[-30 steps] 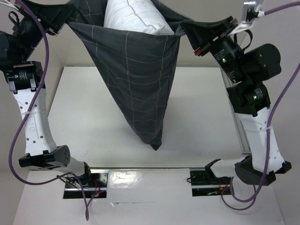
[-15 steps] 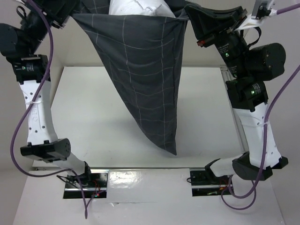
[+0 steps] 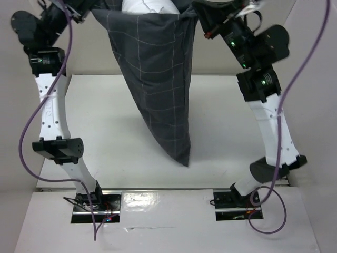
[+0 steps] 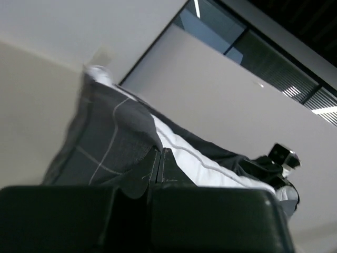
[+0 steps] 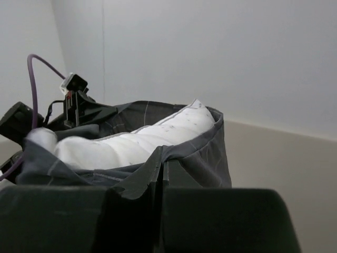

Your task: Put the pillow into the pillowcase

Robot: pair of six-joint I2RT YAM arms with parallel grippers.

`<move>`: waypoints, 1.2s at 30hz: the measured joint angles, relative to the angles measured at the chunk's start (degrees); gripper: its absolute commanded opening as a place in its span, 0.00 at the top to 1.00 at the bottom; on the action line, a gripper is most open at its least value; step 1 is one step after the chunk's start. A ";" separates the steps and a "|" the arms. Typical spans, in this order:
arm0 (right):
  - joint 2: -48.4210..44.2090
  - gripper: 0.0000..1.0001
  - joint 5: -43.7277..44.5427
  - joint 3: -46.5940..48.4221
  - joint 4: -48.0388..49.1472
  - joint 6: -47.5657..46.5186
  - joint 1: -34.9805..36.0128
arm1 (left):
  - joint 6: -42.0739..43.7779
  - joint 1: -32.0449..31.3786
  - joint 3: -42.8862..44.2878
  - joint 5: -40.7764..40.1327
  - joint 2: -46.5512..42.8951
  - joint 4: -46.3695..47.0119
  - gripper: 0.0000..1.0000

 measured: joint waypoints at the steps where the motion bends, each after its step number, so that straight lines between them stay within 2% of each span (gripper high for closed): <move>1: -2.29 1.00 0.00 -2.08 1.33 -0.02 0.00 | -0.15 1.07 -0.63 -0.61 -1.36 0.66 1.00; 3: -7.19 1.00 -0.42 -5.81 2.49 0.00 0.00 | 0.11 2.38 -6.58 -2.05 -7.23 2.45 1.00; 6: -12.13 1.00 -1.18 -9.86 3.69 0.15 0.11 | 1.18 1.01 -15.82 -2.67 -15.87 5.57 1.00; 9: -15.02 1.00 -1.14 -17.68 7.02 0.96 0.02 | 2.89 -1.88 -25.86 -2.01 -23.45 9.42 1.00; 12: -14.62 1.00 -1.49 -24.74 9.01 2.12 0.02 | 4.55 -3.87 -33.88 -0.35 -26.27 9.77 1.00; 15: -8.04 1.00 -1.55 -22.16 7.21 2.47 -1.09 | 4.94 -4.44 -33.38 0.87 -21.68 8.66 1.00; 19: 2.75 1.00 -1.38 -9.25 2.23 2.58 -3.30 | 3.93 -4.26 -20.20 1.16 -8.41 3.93 1.00; 22: 3.32 1.00 -1.40 -4.15 1.81 2.56 -3.96 | 2.89 -4.04 -9.90 0.35 -3.17 1.46 1.00; 25: 0.17 1.00 -2.03 -3.28 2.36 2.60 -3.93 | 2.91 -3.85 -5.53 -0.11 -3.78 1.53 1.00; 28: -3.58 1.00 -2.40 -3.72 3.50 2.60 -3.93 | 3.39 -3.54 -6.88 -0.70 -8.02 2.67 1.00; 32: -8.74 1.00 -2.29 -11.13 6.03 2.62 -3.93 | 4.66 -4.35 -15.87 -0.57 -15.58 4.79 1.00; 36: -9.35 1.00 -2.25 -16.74 5.35 2.60 -4.96 | 4.94 -5.44 -20.79 0.46 -16.17 5.11 1.00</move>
